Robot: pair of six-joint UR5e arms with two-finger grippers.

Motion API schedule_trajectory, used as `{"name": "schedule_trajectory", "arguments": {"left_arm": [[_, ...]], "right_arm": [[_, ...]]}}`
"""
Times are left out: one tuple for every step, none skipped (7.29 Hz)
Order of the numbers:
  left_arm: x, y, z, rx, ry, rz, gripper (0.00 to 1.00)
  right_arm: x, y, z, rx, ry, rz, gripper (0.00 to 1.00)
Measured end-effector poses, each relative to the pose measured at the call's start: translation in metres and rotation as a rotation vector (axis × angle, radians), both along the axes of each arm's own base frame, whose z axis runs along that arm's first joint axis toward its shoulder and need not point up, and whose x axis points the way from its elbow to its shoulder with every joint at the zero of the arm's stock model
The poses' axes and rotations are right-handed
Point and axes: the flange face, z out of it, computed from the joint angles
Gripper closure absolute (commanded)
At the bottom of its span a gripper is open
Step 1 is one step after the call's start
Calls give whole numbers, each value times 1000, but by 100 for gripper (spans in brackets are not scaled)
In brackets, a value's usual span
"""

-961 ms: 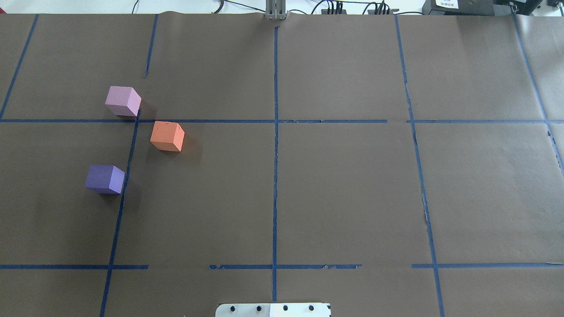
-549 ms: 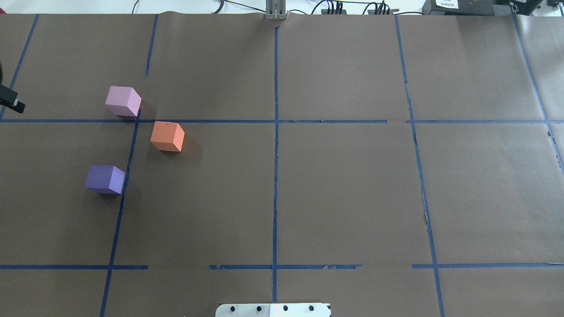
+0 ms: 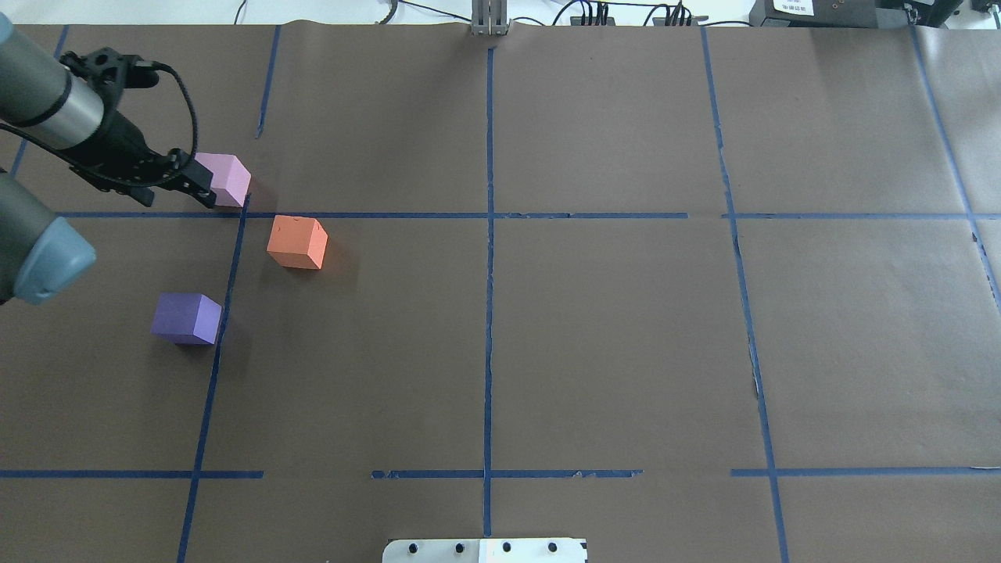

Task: Arrange blocks in a line
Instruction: 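Move the left gripper in toward the orange cube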

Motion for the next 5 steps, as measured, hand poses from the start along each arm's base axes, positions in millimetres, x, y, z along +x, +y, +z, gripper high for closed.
{"name": "schedule_trajectory", "arguments": {"left_arm": [[38, 1, -13, 12, -7, 18, 0], [63, -1, -18, 28, -14, 27, 0], [77, 0, -18, 27, -20, 28, 1], [86, 1, -16, 5, -25, 17, 1], [90, 1, -15, -28, -28, -4, 1]], "right_arm": [[0, 0, 0, 0, 0, 0, 0], [0, 0, 0, 0, 0, 0, 0], [0, 0, 0, 0, 0, 0, 0], [0, 0, 0, 0, 0, 0, 0], [0, 0, 0, 0, 0, 0, 0]]}}
